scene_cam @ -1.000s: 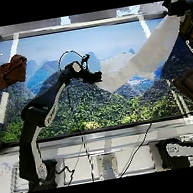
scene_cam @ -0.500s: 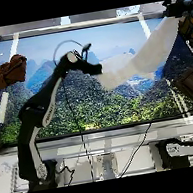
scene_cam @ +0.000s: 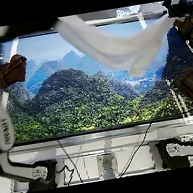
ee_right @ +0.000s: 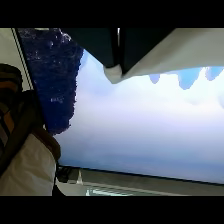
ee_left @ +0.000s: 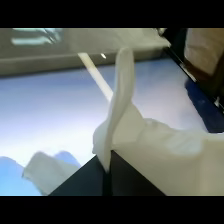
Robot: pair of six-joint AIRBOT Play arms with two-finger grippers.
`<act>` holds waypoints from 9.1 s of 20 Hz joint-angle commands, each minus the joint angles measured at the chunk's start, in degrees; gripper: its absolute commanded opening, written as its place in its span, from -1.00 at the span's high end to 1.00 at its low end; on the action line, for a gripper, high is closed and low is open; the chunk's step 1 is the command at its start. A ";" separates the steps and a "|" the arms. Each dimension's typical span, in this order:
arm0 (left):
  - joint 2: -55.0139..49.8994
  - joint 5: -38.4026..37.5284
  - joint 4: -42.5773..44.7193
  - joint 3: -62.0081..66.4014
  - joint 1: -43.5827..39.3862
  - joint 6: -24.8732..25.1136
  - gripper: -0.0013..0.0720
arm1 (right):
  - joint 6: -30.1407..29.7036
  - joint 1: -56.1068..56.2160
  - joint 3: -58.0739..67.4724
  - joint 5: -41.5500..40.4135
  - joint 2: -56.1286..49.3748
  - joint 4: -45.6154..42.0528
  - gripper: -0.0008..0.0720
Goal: Fold the shirts.
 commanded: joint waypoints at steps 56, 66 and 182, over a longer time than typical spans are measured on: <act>12.55 -40.11 28.98 -7.54 8.24 9.16 0.31 | -3.15 11.65 -6.86 32.72 10.99 -21.94 0.24; 13.44 -32.83 20.55 -36.35 10.84 9.20 -0.04 | -7.76 -24.11 -33.07 37.07 13.62 26.86 -0.14; 12.92 -24.00 -36.98 -48.48 22.29 21.00 0.93 | -43.15 -17.29 -56.74 -0.46 22.88 90.62 0.91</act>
